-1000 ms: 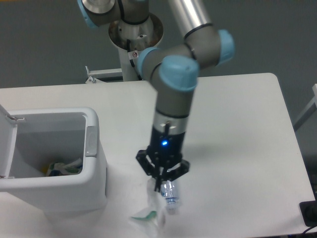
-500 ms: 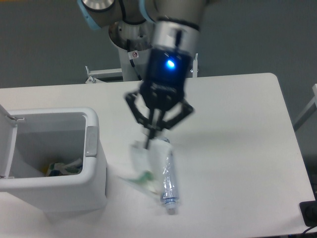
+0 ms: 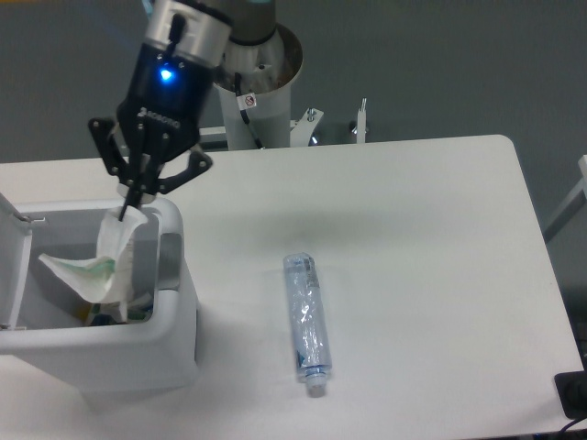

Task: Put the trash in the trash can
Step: 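Move the open gripper back over the clear water bottle and lower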

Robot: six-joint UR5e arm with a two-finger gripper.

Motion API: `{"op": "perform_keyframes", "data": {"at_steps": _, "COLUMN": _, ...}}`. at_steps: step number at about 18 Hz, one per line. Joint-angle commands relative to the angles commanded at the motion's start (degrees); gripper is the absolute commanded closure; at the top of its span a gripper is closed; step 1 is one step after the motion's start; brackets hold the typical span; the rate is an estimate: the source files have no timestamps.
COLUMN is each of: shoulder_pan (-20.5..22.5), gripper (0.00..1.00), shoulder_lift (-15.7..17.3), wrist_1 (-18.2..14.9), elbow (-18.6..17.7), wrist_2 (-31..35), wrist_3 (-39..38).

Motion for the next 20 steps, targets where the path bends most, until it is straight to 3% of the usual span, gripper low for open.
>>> {"op": "perform_keyframes", "data": {"at_steps": 1, "shoulder_pan": -0.2, "gripper": 0.70, "shoulder_lift": -0.1, "wrist_1": 0.0, "elbow": -0.2, "wrist_2": 0.0, "wrist_3": 0.0}}
{"op": "perform_keyframes", "data": {"at_steps": 3, "shoulder_pan": -0.2, "gripper": 0.16, "shoulder_lift": -0.7, "wrist_1": 0.1, "elbow": 0.5, "wrist_2": -0.1, "wrist_3": 0.0}}
{"op": "perform_keyframes", "data": {"at_steps": 4, "shoulder_pan": -0.2, "gripper": 0.07, "shoulder_lift": -0.9, "wrist_1": 0.0, "elbow": 1.0, "wrist_2": 0.1, "wrist_3": -0.4}}
{"op": "perform_keyframes", "data": {"at_steps": 8, "shoulder_pan": 0.8, "gripper": 0.01, "shoulder_lift": -0.6, "wrist_1": -0.2, "elbow": 1.2, "wrist_2": 0.2, "wrist_3": -1.1}}
{"op": "perform_keyframes", "data": {"at_steps": 12, "shoulder_pan": 9.8, "gripper": 0.01, "shoulder_lift": -1.8, "wrist_1": -0.4, "elbow": 2.0, "wrist_2": -0.3, "wrist_3": -3.3}}
{"op": "perform_keyframes", "data": {"at_steps": 16, "shoulder_pan": 15.2, "gripper": 0.01, "shoulder_lift": -7.8, "wrist_1": -0.4, "elbow": 3.3, "wrist_2": 0.5, "wrist_3": -2.5}}
{"op": "perform_keyframes", "data": {"at_steps": 20, "shoulder_pan": 15.4, "gripper": 0.01, "shoulder_lift": -14.9, "wrist_1": -1.6, "elbow": 5.9, "wrist_2": 7.1, "wrist_3": -2.4}}
